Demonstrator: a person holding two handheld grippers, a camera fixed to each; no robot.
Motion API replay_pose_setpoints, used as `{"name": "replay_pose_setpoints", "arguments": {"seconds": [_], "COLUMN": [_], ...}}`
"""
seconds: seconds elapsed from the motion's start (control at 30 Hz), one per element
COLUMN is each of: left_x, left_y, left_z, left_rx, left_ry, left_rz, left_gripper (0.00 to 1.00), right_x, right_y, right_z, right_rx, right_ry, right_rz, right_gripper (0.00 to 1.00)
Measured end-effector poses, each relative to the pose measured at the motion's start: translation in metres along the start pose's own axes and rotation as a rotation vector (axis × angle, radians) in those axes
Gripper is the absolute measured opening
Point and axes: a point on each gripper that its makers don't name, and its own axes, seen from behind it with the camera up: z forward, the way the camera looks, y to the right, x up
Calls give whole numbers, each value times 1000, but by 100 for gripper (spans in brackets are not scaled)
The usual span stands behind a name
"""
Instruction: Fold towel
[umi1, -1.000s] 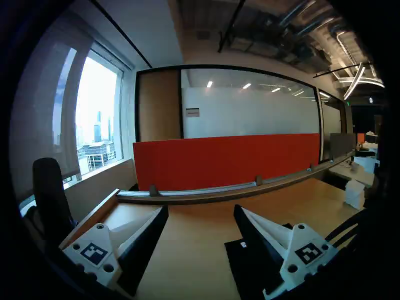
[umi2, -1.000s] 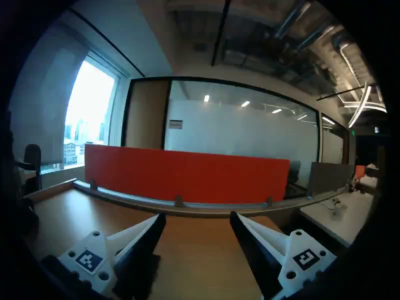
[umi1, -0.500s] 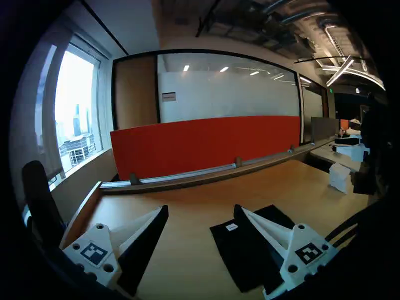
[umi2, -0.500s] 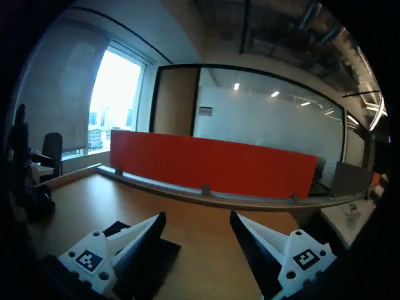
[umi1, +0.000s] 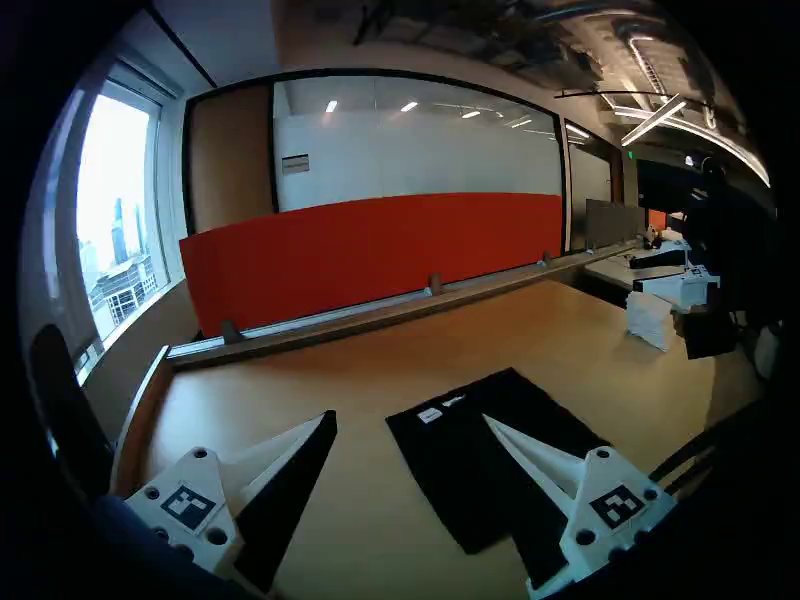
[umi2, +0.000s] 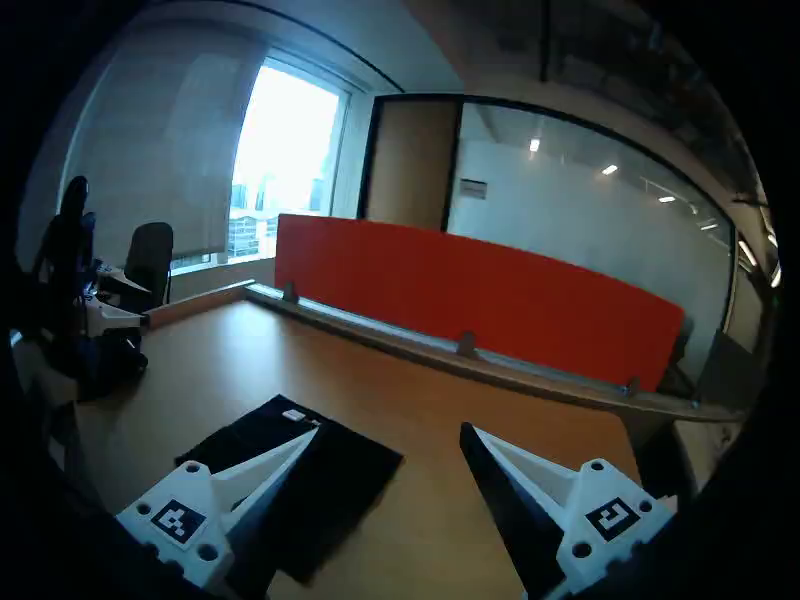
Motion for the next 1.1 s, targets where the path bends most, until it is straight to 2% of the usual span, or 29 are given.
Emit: {"name": "replay_pose_setpoints", "arguments": {"seconds": [0.27,0.6,1.1], "left_x": [-37,-93,-155], "left_y": [17,38,67], "left_z": [7,18,39], "left_rx": [-41,-80,-159], "left_ry": [-65,-159,-264], "left_rz": [30,24,33], "left_gripper": [97,97,97], "right_x": [-31,-76,-154], "right_y": [-19,-39,-66], "right_z": [6,15,27], "right_rx": [61,119,201], "right_ry": [-59,-134,-257], "right_rz": [-19,-38,-69], "right_gripper": [99,99,99]}}
